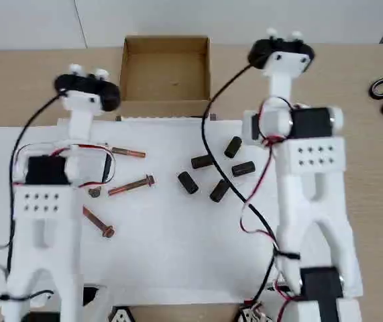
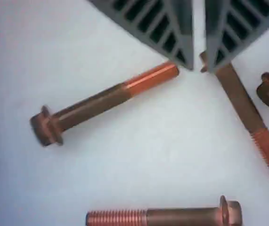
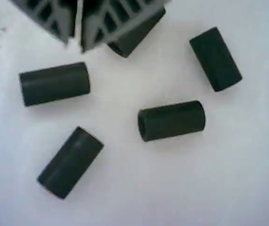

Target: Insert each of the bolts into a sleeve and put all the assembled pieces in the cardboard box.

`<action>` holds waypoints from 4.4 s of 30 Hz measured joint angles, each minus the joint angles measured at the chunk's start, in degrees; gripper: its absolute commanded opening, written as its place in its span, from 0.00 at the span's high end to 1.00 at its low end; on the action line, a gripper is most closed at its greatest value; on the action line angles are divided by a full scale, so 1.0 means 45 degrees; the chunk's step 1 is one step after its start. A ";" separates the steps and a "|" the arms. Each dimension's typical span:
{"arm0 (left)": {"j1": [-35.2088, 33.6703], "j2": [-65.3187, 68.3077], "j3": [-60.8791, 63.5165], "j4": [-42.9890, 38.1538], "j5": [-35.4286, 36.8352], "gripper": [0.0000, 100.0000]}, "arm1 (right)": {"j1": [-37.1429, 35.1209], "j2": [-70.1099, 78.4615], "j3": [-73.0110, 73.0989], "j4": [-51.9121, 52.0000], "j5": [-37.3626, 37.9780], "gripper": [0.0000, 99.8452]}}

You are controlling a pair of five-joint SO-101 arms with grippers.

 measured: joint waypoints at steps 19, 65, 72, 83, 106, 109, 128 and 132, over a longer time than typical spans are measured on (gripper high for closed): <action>-0.1934 0.4239 -0.0020 -0.0430 0.1055 0.85 | -0.0899 0.4552 -0.1915 0.0234 -0.4415 1.00; -0.2520 0.4239 0.0020 -0.1426 0.1387 0.84 | -0.1114 1.1780 -0.7013 0.0195 -0.6095 0.95; -0.2520 0.4278 0.0547 -0.1836 0.1368 0.84 | -0.0918 1.2230 -0.7521 0.0684 -0.6095 1.00; -0.2520 0.4317 0.0684 -0.1836 0.1387 0.86 | -0.0860 1.1233 -0.8010 0.1836 -0.5548 1.00; 0.0137 0.8361 -0.7756 0.4122 -0.4552 0.87 | 0.1661 0.6740 -0.4220 0.2168 -0.1817 1.00; 0.0156 0.8713 -0.7756 0.4122 -0.5939 0.87 | 0.2208 0.6173 -0.2950 0.2168 -0.0567 1.00; 0.1582 1.0764 -0.7775 0.4122 -0.8908 0.86 | 0.3126 0.4982 -0.0606 0.2129 0.4044 1.00; 0.1641 1.1194 -0.7775 0.4103 -0.8908 0.86 | 0.3126 0.4982 -0.0606 0.2129 0.4044 1.00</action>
